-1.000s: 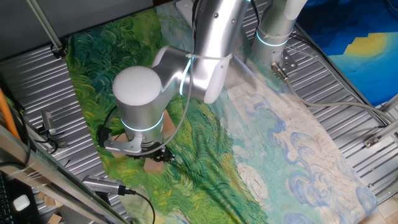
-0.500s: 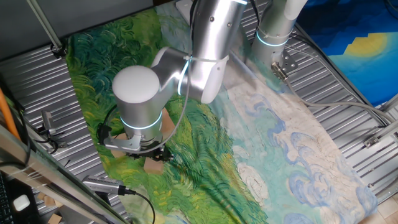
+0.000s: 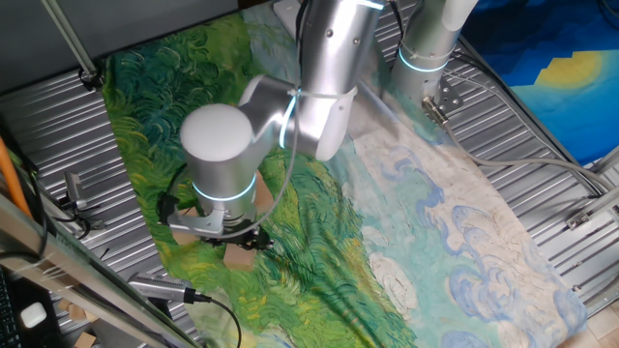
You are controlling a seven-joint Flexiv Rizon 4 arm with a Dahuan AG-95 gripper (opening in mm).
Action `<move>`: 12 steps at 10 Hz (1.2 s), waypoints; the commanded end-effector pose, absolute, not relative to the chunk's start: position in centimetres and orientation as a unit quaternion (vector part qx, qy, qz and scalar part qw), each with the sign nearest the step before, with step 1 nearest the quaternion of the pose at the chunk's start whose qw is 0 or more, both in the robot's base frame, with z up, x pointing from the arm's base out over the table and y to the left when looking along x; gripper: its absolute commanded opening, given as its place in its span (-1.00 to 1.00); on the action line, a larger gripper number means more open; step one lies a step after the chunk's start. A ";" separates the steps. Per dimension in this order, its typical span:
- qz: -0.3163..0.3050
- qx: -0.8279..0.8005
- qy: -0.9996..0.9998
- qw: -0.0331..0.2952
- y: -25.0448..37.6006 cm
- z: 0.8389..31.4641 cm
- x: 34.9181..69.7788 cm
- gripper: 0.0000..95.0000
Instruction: Stack the blocks into a pyramid shape
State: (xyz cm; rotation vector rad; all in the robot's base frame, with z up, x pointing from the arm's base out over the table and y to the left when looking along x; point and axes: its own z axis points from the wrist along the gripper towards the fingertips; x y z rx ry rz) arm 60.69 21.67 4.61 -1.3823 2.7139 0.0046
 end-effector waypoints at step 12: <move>-0.004 -0.426 0.904 0.046 22.0 4.3 60.2 -1.00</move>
